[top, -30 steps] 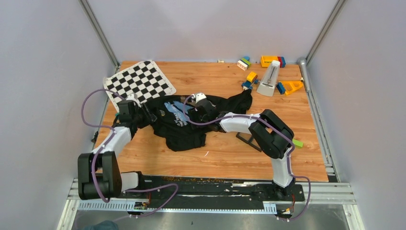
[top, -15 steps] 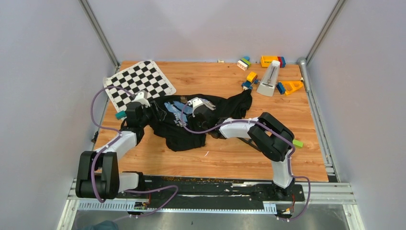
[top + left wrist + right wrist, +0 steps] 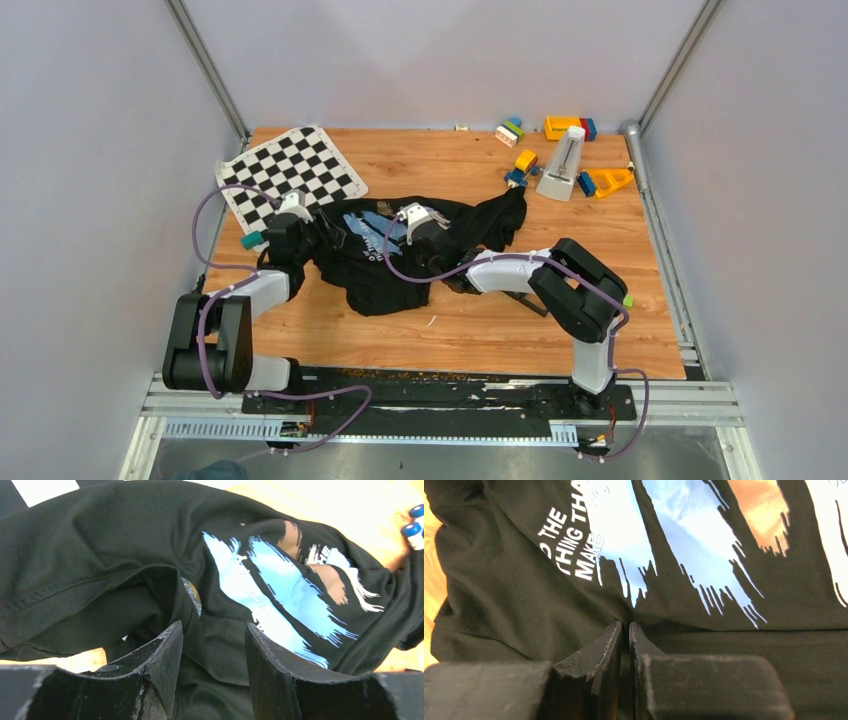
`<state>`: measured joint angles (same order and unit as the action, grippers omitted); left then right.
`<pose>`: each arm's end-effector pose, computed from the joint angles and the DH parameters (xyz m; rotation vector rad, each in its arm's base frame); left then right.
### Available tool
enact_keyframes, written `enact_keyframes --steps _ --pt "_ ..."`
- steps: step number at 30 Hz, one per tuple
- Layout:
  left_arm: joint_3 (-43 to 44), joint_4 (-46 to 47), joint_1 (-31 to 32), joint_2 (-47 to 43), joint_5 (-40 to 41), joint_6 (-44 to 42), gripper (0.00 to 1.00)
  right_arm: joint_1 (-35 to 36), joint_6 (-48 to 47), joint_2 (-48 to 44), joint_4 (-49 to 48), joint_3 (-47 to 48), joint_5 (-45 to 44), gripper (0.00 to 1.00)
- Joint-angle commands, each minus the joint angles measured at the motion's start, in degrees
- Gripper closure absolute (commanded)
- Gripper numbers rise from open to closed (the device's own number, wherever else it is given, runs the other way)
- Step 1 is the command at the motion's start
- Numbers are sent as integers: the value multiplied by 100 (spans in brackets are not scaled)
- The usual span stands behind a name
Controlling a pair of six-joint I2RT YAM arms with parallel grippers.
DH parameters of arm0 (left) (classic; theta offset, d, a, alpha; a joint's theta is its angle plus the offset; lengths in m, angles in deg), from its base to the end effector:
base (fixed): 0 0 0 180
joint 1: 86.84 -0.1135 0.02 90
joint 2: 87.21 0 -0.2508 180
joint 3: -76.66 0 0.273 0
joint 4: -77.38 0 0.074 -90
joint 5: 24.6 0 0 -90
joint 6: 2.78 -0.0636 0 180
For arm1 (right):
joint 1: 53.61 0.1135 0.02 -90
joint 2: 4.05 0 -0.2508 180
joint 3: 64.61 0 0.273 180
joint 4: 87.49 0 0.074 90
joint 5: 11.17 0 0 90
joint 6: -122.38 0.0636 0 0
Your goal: Remove the brooch from the garment
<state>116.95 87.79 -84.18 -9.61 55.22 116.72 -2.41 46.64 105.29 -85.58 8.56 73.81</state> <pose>0.3042 -0.0254 0.1312 -0.3705 2.0408 -0.5295 0.2748 0.3328 0.1043 -0.6773 2.1816 0.5170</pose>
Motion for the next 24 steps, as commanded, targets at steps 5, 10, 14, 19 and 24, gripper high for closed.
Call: enact_keyframes --steps 5,10,14,19,24 --pt "349 -471 -7 212 656 41 44 29 -76 -249 -324 16 -7 89" --pt "615 -984 -137 504 684 108 44 28 -37 -331 -445 -84 5 89" --pt "699 -1178 -451 691 395 294 51 26 -37 -330 -455 -87 -17 90" --pt "625 -1064 -511 633 201 280 69 25 -31 -304 -427 -50 -29 90" --pt "558 -1197 -531 427 302 263 75 28 1 -299 -407 -39 -98 90"
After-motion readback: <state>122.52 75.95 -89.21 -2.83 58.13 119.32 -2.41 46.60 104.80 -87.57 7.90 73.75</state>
